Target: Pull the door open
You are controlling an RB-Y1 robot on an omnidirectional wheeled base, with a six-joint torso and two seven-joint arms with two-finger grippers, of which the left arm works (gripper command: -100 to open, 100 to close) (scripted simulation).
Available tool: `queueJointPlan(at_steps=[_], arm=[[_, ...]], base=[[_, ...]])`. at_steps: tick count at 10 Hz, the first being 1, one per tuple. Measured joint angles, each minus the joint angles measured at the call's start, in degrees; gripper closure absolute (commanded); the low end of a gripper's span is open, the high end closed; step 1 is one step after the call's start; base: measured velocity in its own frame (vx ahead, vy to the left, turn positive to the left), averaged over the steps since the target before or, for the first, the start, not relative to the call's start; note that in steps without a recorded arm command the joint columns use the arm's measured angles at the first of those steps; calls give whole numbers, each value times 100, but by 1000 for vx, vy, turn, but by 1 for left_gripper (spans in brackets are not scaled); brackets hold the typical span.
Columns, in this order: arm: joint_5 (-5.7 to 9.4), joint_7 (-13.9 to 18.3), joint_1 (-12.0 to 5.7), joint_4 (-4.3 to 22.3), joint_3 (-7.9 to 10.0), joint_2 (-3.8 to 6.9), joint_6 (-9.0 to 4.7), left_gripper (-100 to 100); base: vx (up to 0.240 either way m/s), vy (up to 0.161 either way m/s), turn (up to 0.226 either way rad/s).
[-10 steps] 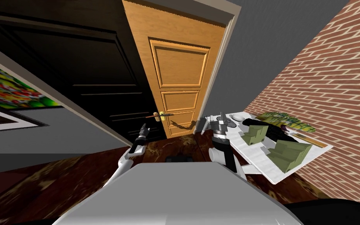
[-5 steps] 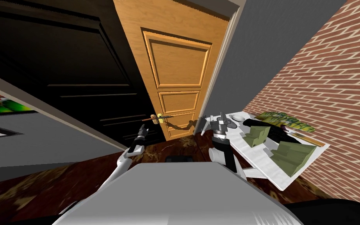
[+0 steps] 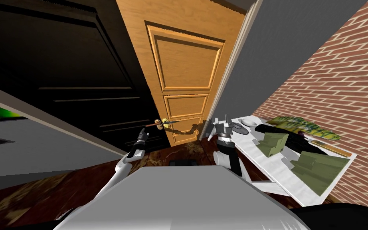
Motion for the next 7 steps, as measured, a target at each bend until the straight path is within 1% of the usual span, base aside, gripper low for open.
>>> queueJointPlan(at_steps=[2, 3, 4, 5, 7], arm=[[5, 4, -10, 64, 56, 19, -17, -100], [4, 2, -20, 41, 58, -1, -13, -100], [-4, 9, -115, 114, 20, -21, -47, -100], [-5, 12, -130, 124, 13, -23, -58, 100], [-1, 13, -132, 106, 27, -14, -54, 100]], base=[[205, 79, -67], [201, -19, -148], [82, -22, -28], [-8, 7, 27], [-25, 7, -9]])
